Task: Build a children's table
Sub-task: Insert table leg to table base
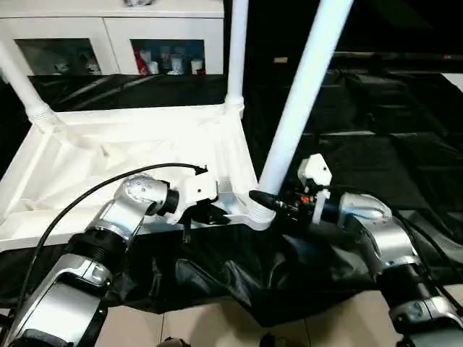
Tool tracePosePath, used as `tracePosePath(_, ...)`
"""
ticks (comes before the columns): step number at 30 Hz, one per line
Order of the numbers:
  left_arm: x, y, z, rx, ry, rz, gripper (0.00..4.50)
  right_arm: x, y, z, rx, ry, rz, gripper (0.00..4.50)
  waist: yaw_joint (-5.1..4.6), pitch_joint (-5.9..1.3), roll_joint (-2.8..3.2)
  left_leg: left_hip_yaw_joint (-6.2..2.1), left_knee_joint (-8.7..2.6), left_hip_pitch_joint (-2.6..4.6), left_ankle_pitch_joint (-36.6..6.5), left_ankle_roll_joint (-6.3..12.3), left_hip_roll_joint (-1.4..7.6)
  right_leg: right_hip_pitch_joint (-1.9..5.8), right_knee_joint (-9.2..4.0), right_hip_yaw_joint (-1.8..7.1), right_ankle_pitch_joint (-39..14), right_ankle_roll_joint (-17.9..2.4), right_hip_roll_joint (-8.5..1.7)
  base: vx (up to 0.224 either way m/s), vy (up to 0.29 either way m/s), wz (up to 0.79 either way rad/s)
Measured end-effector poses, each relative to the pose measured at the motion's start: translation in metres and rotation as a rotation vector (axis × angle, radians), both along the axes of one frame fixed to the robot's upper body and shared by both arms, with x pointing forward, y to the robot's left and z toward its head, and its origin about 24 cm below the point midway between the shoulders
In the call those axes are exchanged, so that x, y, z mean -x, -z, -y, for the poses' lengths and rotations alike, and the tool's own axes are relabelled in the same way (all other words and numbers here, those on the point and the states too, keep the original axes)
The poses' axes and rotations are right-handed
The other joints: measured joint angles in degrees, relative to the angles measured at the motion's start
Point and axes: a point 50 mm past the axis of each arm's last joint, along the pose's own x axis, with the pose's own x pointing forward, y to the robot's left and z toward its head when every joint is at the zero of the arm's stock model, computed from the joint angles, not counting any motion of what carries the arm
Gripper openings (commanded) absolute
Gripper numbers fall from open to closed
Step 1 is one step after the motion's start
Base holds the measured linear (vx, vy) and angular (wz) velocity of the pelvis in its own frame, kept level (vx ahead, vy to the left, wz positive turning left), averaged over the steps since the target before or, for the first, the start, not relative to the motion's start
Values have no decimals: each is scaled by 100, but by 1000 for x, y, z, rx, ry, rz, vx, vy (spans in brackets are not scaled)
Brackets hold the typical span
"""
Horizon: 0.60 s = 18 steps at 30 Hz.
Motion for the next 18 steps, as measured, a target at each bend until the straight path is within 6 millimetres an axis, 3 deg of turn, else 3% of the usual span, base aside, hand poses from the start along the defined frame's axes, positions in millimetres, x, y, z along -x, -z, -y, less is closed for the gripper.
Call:
tracePosePath(5, -3, -2, -1, 13, -36, 19, 0, -8, -1, -2, -101, 85, -62, 187, -9, 34, 16, -51, -7, -23, 0, 0, 3, 3, -90, -81, 0, 0, -6, 0, 0, 0)
tracePosePath(11, -4, -3, 8, 48, -51, 38, 0, -12, -1, 11, -244, 219, -162, 187, 33, 66, 39, -28, 1, -58, 1, 1, 1, -18, -96, -55, 13, -21, -8, 0, 0, 0)
tracePosePath(18, -5, -7, 13, 60, -47, 62, 0, -12, -6, 18, -262, 238, -154, 187, 138, 62, 40, 62, 40, -70, 3, 0, 5, -99, 104, 65, 111, -101, -8, 23, -16, 4)
